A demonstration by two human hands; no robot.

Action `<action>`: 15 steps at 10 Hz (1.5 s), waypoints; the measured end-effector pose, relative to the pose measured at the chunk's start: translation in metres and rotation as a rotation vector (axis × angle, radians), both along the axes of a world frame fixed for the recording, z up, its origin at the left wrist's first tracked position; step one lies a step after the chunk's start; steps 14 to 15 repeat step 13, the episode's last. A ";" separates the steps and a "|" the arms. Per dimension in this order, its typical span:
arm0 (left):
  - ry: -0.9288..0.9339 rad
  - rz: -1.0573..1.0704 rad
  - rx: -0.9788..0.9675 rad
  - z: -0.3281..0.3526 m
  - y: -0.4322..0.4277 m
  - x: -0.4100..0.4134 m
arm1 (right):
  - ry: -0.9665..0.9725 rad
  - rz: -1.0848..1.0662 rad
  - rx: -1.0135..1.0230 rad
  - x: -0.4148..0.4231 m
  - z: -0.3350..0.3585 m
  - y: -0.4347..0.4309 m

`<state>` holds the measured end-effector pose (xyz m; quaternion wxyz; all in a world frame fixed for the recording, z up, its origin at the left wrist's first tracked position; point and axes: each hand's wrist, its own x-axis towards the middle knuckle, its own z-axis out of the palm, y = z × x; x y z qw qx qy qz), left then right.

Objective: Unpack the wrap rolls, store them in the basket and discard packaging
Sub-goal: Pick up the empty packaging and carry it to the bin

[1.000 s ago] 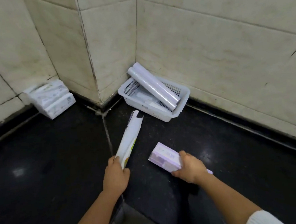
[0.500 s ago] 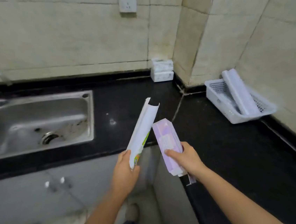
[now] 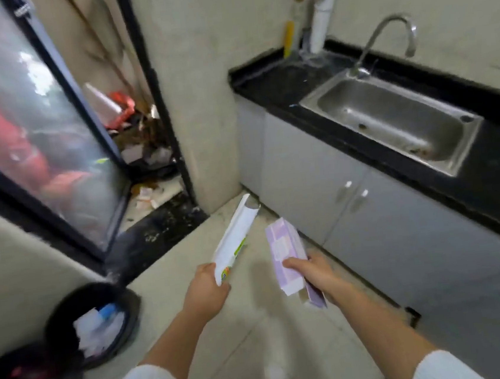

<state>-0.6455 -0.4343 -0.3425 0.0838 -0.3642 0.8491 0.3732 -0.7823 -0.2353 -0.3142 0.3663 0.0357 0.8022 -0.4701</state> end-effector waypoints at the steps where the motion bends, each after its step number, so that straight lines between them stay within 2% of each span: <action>1: -0.053 0.137 0.034 -0.012 -0.072 0.073 | -0.035 0.159 0.002 0.048 -0.008 -0.099; 3: -0.131 0.260 0.068 -0.040 -0.220 0.212 | -0.091 0.296 0.064 0.160 -0.049 -0.282; 5: -0.259 0.313 0.158 -0.084 -0.312 0.290 | -0.148 0.430 0.152 0.238 -0.095 -0.407; 7: -0.299 0.416 0.291 -0.167 -0.361 0.296 | -0.110 0.533 0.261 0.260 -0.187 -0.485; 9: -0.241 0.541 0.385 -0.281 -0.401 0.284 | -0.078 0.658 0.296 0.259 -0.309 -0.537; 10: -0.218 0.564 0.439 -0.321 -0.409 0.281 | -0.049 0.734 0.296 0.256 -0.348 -0.553; 11: -0.195 0.605 0.488 -0.323 -0.411 0.284 | -0.036 0.780 0.308 0.255 -0.352 -0.559; 12: -0.194 0.643 0.505 -0.290 -0.413 0.288 | -0.043 0.826 0.296 0.254 -0.319 -0.562; 13: -0.154 0.636 0.410 -0.227 -0.419 0.287 | -0.033 0.885 0.259 0.255 -0.261 -0.567; 15: -0.154 0.636 0.410 -0.227 -0.419 0.287 | -0.033 0.885 0.259 0.255 -0.261 -0.567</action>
